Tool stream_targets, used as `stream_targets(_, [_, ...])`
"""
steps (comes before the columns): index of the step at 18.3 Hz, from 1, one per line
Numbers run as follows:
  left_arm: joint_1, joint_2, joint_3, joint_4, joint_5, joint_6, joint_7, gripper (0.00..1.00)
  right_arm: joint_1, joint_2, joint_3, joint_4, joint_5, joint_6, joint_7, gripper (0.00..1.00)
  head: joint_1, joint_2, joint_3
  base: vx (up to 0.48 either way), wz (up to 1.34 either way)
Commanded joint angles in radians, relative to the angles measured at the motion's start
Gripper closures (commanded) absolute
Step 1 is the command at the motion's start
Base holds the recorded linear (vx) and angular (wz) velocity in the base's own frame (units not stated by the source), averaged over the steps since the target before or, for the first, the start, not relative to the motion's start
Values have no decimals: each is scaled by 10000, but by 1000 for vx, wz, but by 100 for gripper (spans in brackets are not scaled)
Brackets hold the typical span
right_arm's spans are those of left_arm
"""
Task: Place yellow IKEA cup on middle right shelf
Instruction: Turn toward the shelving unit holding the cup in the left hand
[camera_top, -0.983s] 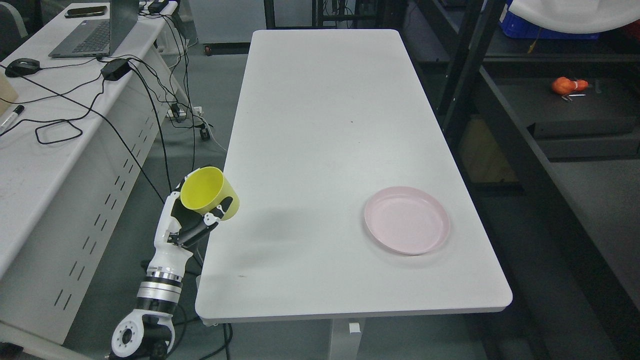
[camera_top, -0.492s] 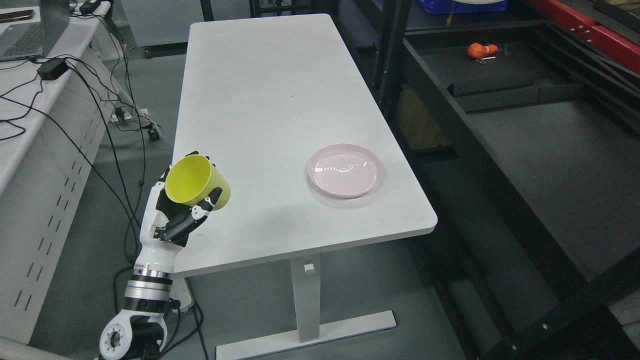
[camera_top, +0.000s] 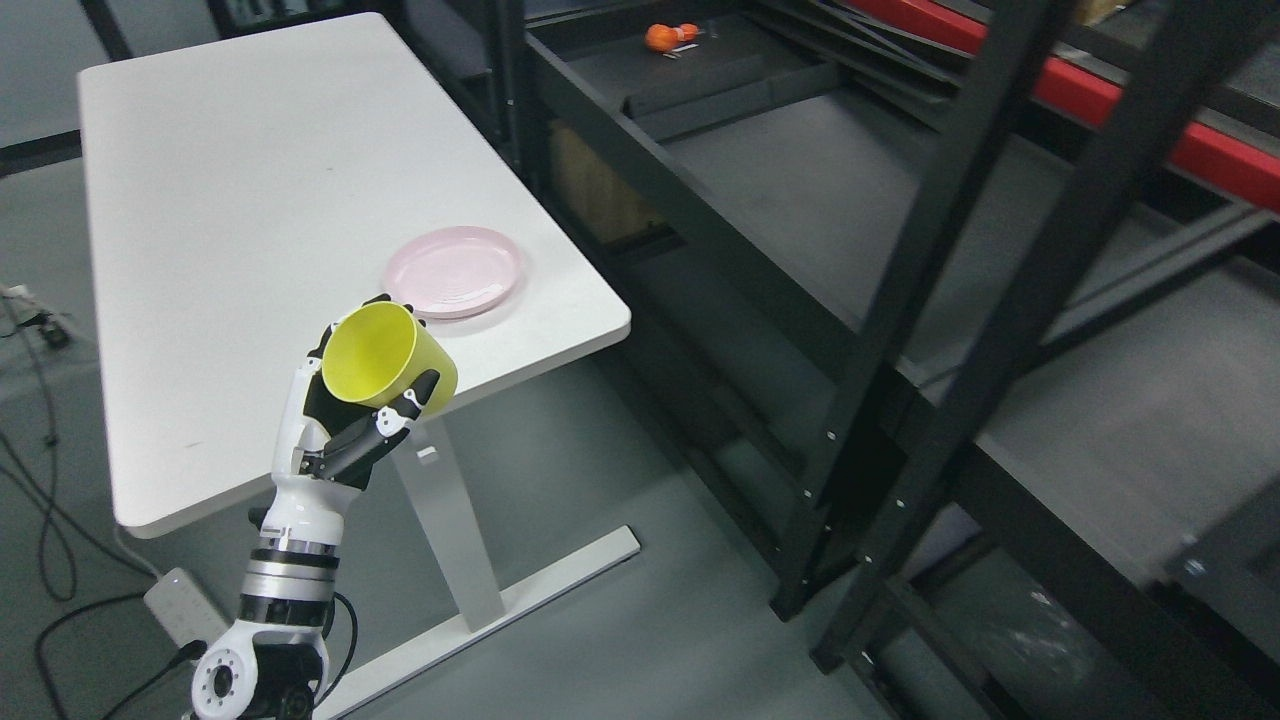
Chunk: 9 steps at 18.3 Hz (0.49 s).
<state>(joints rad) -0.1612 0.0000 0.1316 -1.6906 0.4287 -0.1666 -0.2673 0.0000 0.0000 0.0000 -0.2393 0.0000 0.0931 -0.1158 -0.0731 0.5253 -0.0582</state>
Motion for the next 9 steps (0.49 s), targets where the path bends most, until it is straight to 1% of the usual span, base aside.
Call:
stream_targets(1, [17,175,-12,-213,9,40,4,100,139,-175,169,0,-245,5,-7,1,0,0,0,-336,-800])
stream_targets(5, [17,175,-103,-213,-7,55,4,100,139,-175,169,0,-245,5,-7,1,0,0,0,-333,-939])
stream_targets(9, [17,175,-104,-213,-7,70,4,100,139,-175,169,0,-245,5,-7,1,0,-1,0,-284,-1187])
